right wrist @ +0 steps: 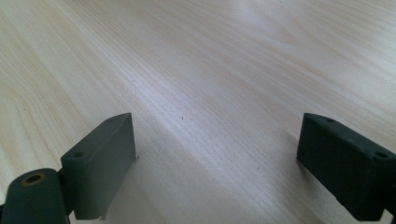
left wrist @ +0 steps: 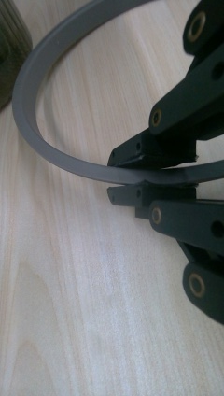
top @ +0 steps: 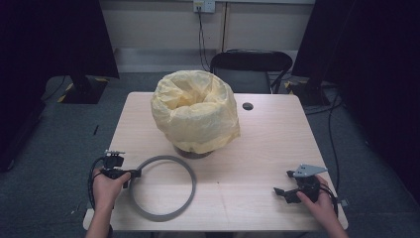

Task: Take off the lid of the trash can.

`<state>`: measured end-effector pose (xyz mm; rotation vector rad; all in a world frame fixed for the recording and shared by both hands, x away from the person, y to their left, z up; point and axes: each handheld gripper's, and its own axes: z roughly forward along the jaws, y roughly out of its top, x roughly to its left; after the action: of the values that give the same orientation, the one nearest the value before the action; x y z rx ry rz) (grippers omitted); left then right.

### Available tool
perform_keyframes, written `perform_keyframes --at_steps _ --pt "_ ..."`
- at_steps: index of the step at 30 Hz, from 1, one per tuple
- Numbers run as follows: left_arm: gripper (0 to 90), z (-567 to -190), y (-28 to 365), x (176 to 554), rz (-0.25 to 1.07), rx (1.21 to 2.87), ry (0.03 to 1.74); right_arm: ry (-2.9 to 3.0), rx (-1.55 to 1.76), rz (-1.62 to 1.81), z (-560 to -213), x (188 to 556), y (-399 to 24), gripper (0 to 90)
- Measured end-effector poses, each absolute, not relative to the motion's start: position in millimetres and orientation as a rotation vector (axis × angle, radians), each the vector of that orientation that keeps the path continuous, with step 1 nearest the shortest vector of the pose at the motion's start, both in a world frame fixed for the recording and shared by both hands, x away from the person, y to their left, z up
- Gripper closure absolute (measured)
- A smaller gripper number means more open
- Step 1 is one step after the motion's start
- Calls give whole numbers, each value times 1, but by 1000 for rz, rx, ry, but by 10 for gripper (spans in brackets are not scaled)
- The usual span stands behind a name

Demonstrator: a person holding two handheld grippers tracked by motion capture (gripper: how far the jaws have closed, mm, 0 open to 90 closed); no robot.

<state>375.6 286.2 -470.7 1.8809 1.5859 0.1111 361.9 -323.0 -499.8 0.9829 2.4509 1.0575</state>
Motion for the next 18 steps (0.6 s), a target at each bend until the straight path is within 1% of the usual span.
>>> perform_keyframes --at_steps 4,5,7,10,12,16,18 --pt "762 -472 286 376 137 1883 1578 2451 983 1058 -500 362 -323 105" --pt "733 -472 286 376 145 1884 1578 2451 983 1058 -500 362 -323 105" --pt "643 -471 285 376 149 1882 1572 2451 983 1058 -500 362 -323 105" --pt "490 -470 285 377 161 1864 1555 2451 983 1058 -500 362 -323 106" --pt "415 -469 284 377 188 1917 1542 2451 983 1058 -500 362 -323 105" --pt "316 -467 280 378 216 1965 1508 2451 983 1058 -500 362 -323 105" --pt "295 -467 280 379 217 1970 1495 2451 983 1058 -500 362 -323 105"
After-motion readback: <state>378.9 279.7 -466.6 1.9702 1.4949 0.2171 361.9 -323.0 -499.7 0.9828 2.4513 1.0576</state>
